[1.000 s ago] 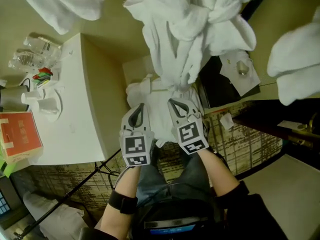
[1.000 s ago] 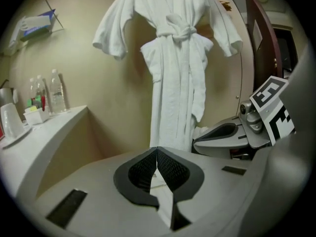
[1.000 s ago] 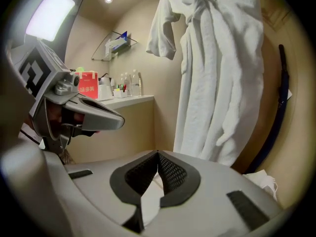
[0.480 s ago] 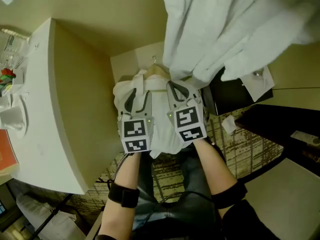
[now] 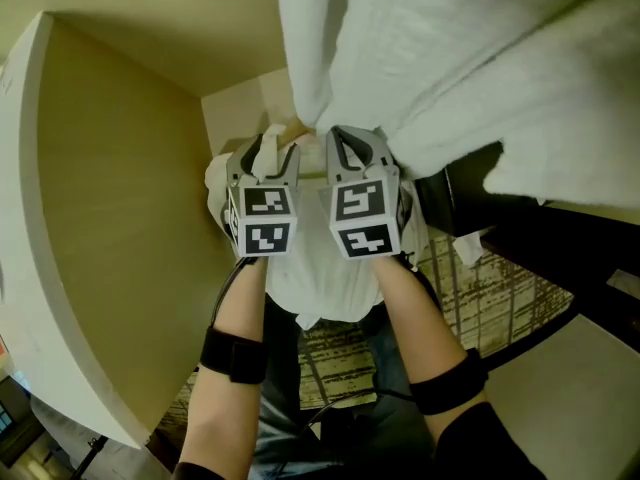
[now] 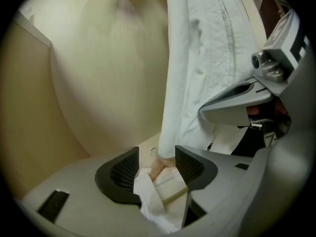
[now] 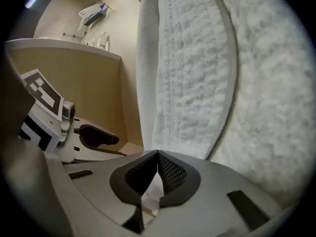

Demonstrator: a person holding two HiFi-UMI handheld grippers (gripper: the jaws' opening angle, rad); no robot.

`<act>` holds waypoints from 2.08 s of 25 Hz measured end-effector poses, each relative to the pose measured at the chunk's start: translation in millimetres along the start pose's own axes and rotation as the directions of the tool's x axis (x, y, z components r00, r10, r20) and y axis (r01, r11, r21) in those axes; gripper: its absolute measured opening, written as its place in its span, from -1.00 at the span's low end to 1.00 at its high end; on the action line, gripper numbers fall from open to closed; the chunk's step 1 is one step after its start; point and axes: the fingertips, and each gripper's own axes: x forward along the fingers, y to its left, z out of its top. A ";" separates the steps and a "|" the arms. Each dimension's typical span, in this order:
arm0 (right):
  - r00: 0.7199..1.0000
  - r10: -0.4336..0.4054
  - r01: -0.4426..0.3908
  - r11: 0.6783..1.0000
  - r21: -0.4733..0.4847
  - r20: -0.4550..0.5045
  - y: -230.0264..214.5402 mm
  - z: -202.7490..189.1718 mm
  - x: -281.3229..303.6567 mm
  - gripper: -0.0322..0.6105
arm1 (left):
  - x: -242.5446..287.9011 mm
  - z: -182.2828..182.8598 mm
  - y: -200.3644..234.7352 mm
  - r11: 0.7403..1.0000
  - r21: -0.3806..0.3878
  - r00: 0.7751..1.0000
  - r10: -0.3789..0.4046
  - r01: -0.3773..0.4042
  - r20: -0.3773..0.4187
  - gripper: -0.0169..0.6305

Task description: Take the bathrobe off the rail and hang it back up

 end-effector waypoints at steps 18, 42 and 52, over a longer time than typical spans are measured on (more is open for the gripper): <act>0.999 -0.036 0.036 0.999 -0.006 0.014 -13.2 -31.4 64.7 -0.82 | 127.4 -80.6 -3.0 0.964 0.223 0.970 -0.097 0.148 -0.222 -0.16; 0.999 -0.049 0.049 0.999 -0.005 -0.007 -24.1 -46.6 73.3 -0.82 | 191.1 -127.4 -31.6 0.800 0.234 0.732 -0.331 0.553 -0.595 -0.20; 0.999 -0.053 0.053 0.999 0.000 -0.011 -25.7 -47.4 74.0 -0.83 | 193.7 -122.7 -28.0 0.818 0.287 0.785 -0.285 0.499 -0.551 -0.37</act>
